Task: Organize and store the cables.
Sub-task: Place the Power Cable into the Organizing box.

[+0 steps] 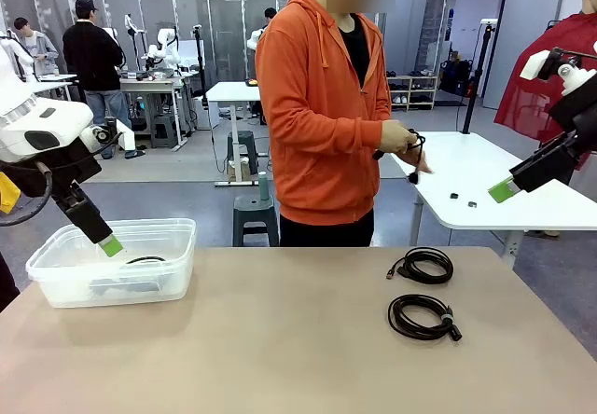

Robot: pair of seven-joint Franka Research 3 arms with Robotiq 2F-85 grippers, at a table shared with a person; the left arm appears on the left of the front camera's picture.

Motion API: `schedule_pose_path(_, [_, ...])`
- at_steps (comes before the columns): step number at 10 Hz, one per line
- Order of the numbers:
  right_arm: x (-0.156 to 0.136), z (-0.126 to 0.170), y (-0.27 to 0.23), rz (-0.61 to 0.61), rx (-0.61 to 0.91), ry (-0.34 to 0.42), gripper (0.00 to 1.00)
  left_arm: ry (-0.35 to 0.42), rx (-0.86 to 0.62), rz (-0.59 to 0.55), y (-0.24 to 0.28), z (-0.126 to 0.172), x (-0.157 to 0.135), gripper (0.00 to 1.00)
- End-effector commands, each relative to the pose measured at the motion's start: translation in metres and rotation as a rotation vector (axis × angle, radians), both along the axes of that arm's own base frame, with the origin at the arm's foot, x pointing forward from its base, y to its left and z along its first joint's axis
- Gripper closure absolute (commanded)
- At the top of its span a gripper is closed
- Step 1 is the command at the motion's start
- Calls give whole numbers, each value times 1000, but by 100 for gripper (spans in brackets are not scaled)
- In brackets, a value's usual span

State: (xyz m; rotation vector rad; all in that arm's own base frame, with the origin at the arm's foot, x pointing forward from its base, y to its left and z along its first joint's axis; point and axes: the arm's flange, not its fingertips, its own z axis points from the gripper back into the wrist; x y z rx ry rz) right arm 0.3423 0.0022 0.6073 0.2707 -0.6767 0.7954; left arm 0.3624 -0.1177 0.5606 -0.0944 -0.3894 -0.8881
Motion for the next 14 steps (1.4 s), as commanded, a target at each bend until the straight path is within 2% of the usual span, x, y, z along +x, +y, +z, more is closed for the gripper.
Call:
schedule_pose_path(1, [0,0,0,6,0,0,0,17,9,14,0,4,-2,4])
schedule_pose_path(14, [0,0,0,6,0,0,0,17,9,14,0,4,-2,4])
